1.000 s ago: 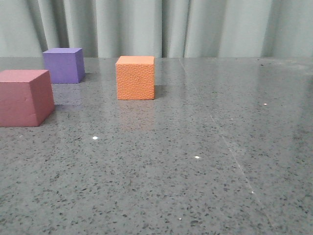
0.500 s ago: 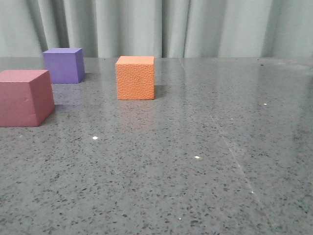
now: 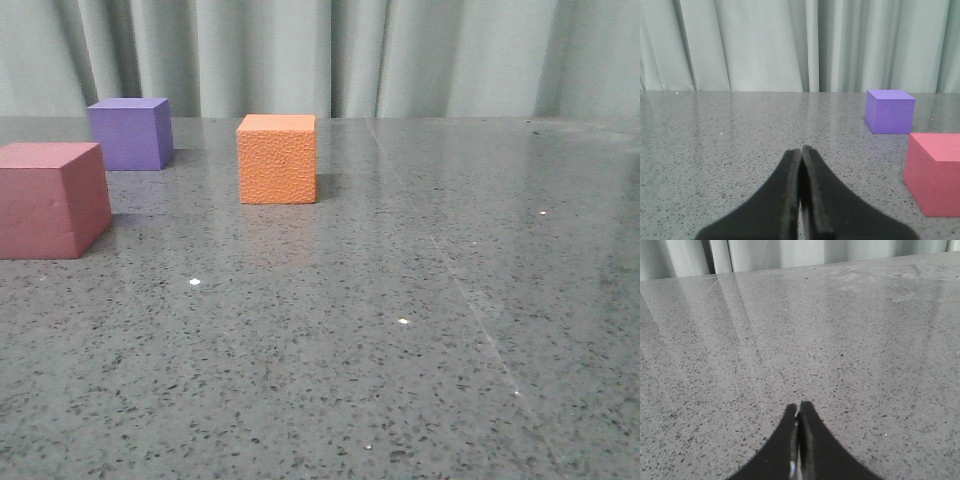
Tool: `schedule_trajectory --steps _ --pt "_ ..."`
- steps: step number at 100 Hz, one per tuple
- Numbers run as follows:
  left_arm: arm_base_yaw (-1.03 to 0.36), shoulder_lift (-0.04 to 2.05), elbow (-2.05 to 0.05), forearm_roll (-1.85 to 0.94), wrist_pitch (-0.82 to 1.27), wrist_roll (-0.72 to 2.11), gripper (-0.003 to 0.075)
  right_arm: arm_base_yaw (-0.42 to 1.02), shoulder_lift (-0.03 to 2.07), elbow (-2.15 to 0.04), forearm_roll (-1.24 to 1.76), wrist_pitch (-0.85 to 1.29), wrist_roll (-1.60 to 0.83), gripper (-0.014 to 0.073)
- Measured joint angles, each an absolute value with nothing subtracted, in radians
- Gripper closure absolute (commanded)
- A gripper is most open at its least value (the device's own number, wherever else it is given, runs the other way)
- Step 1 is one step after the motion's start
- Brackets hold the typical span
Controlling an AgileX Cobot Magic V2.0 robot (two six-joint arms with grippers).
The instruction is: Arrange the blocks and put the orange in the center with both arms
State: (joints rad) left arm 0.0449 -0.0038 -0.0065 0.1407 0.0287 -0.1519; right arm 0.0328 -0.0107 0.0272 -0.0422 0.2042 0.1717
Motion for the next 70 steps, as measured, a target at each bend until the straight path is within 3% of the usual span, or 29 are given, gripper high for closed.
schedule_trajectory --steps 32,52,70 --pt "0.045 -0.004 -0.008 0.113 -0.147 -0.152 0.0739 0.033 -0.011 0.027 -0.042 0.204 0.172 0.0661" --pt "0.045 0.007 -0.186 0.089 0.118 -0.152 0.0739 0.033 -0.011 0.027 -0.042 0.204 0.172 0.0661" --pt "0.045 0.17 -0.457 0.045 0.397 -0.152 0.0739 0.033 -0.011 0.027 -0.042 0.202 0.172 0.0661"
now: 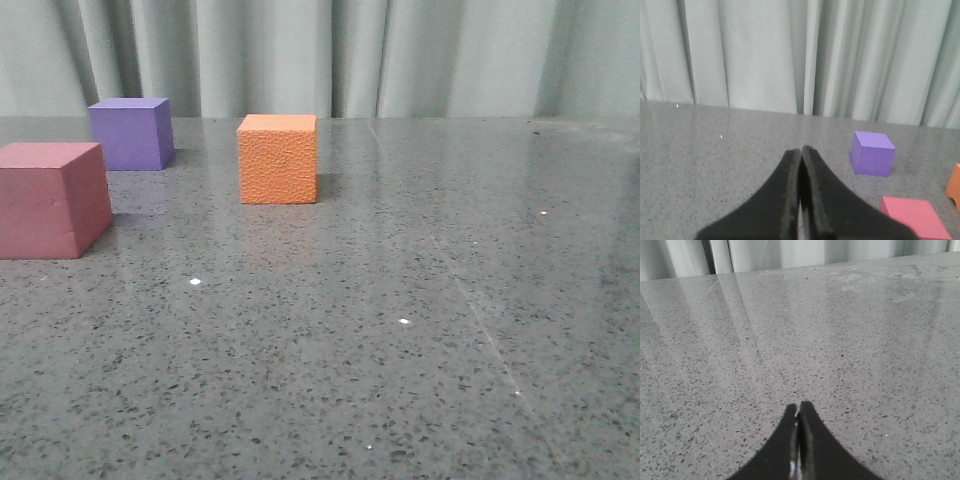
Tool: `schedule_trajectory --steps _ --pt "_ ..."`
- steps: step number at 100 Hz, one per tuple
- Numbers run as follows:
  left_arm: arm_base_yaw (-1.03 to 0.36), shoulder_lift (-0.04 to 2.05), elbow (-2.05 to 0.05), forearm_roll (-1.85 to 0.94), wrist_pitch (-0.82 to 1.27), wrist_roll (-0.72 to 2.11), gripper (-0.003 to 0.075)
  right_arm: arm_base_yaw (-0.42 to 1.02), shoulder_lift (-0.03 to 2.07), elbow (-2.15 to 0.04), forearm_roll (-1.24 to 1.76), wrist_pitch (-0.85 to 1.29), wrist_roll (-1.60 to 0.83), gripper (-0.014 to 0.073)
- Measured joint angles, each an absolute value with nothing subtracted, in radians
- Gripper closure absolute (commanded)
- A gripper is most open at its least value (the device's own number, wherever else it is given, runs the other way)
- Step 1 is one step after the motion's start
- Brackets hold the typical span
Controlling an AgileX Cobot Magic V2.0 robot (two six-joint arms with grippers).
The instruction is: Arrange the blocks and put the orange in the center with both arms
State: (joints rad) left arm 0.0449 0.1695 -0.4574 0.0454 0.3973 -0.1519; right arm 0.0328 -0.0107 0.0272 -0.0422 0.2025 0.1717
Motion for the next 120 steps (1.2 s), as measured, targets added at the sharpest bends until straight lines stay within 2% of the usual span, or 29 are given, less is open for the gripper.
schedule_trajectory --steps 24,43,70,75,84,99,106,113,120 --pt "0.045 0.447 -0.725 0.0 0.694 -0.152 0.0739 0.033 -0.011 0.027 -0.042 0.201 0.172 0.0661" --pt "0.045 0.58 -0.781 -0.007 0.728 -0.152 0.0739 0.033 -0.011 0.027 -0.042 0.201 0.172 0.0661" --pt "0.045 0.621 -0.781 -0.031 0.755 -0.152 0.0726 0.033 -0.011 0.027 -0.042 0.201 0.172 0.0661" --pt "0.045 0.621 -0.781 -0.031 0.755 -0.152 0.069 0.033 -0.011 0.027 -0.042 0.201 0.172 0.0661" --pt "0.045 0.621 -0.781 -0.033 0.755 -0.152 0.056 0.033 -0.011 0.027 -0.042 0.201 0.172 0.0661" --pt "0.045 0.621 -0.781 -0.033 0.755 -0.15 0.0211 0.033 -0.011 0.027 -0.042 0.201 0.172 0.0661" --pt "0.045 0.621 -0.781 -0.031 0.755 -0.148 0.009 0.033 -0.011 0.027 -0.042 0.201 0.172 0.0661" --pt "0.045 0.621 -0.781 -0.031 0.755 -0.144 0.0043 0.033 -0.011 0.027 -0.042 0.201 0.172 0.0661" --pt "0.045 0.621 -0.781 -0.029 0.753 -0.142 0.0051 0.033 -0.011 0.027 -0.042 0.201 0.172 0.0661"
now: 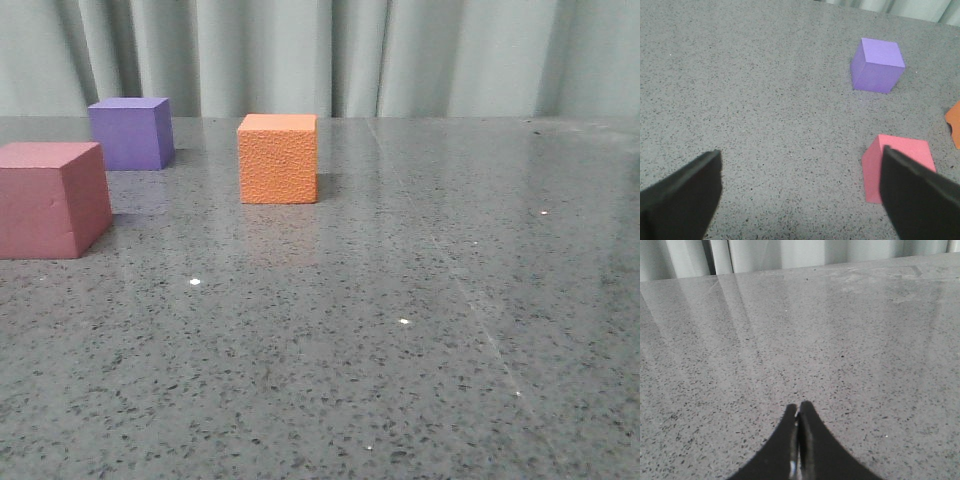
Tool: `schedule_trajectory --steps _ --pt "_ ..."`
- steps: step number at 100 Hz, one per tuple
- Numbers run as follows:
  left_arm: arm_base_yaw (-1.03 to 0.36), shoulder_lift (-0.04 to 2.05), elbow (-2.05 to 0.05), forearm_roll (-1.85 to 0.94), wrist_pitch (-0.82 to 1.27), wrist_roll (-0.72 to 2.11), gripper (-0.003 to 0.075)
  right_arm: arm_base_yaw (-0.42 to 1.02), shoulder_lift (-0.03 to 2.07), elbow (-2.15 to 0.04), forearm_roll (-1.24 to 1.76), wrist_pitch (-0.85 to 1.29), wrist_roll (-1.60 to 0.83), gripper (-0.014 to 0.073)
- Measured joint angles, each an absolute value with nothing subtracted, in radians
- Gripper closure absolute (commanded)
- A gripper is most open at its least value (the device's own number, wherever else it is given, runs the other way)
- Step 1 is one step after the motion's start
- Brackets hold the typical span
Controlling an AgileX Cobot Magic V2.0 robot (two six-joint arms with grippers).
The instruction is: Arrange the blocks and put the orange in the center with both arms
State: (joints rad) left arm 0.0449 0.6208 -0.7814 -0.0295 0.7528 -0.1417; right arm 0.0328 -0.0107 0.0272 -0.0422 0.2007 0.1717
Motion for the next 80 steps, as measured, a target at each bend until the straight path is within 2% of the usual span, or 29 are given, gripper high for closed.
schedule_trajectory --steps 21,38,68,80 --pt "0.045 0.621 -0.781 -0.037 0.747 -0.142 0.0057 0.033 -0.011 0.027 -0.042 0.201 0.172 0.0661" --pt "0.045 0.63 -0.8 -0.153 0.746 -0.075 0.0057 0.033 -0.011 0.027 -0.042 0.201 0.172 0.0661" --pt "0.043 0.792 -0.988 -0.384 0.746 0.11 0.0057 0.033 -0.011 0.027 -0.042 0.201 0.172 0.0661" --pt "-0.005 0.883 -1.08 -0.397 0.743 0.132 0.0057 0.033 -0.011 0.027 -0.042 0.201 0.172 0.0661"
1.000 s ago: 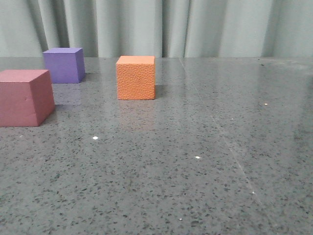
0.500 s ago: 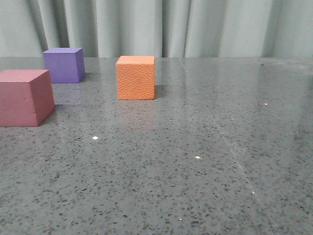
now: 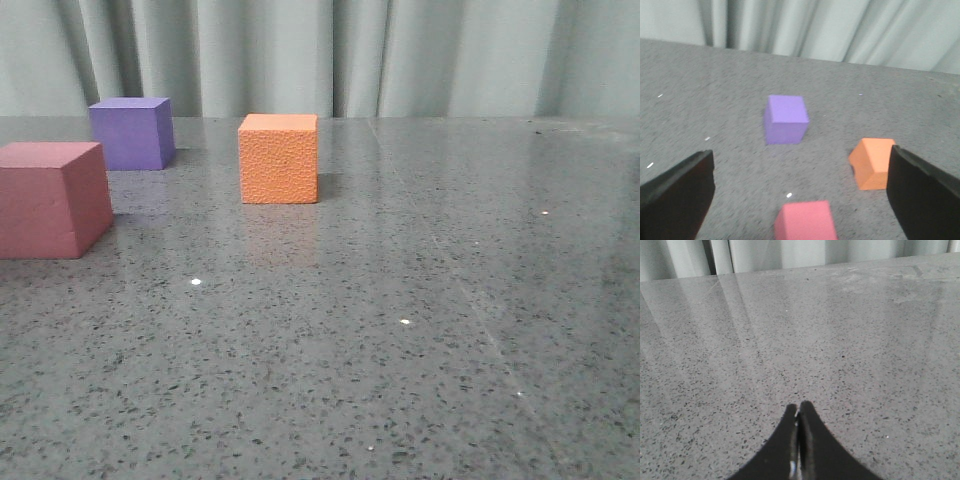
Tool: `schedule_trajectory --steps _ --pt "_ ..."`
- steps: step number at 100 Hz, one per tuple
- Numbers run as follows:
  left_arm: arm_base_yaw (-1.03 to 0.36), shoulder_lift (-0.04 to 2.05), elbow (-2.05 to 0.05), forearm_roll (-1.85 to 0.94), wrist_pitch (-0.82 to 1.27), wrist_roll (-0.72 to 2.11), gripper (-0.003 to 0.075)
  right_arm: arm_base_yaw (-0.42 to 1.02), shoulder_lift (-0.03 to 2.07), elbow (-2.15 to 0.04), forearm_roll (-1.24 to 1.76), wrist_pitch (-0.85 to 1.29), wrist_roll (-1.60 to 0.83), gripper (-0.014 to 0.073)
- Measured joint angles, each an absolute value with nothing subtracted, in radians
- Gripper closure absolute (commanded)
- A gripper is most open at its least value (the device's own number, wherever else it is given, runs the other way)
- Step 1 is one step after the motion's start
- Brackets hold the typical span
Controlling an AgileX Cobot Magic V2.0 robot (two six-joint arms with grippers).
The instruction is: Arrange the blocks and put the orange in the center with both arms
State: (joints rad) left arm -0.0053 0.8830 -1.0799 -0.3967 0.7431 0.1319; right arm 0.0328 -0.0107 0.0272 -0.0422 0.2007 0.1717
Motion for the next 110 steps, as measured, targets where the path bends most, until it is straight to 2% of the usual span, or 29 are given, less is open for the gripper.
schedule_trajectory --steps 28,66,84,110 --pt "-0.264 1.123 -1.232 -0.332 0.652 0.084 0.0058 0.033 -0.011 0.027 -0.042 0.201 0.172 0.0661" --pt "-0.607 1.495 -1.389 0.128 0.561 -0.43 0.0058 0.033 -0.011 0.027 -0.042 0.201 0.172 0.0661" --pt "-0.683 1.652 -1.49 0.335 0.598 -0.639 0.0058 0.033 -0.011 0.027 -0.042 0.199 0.172 0.0661" --pt "-0.7 1.776 -1.534 0.382 0.62 -0.729 0.0059 0.033 -0.011 0.027 -0.042 0.199 0.172 0.0661"
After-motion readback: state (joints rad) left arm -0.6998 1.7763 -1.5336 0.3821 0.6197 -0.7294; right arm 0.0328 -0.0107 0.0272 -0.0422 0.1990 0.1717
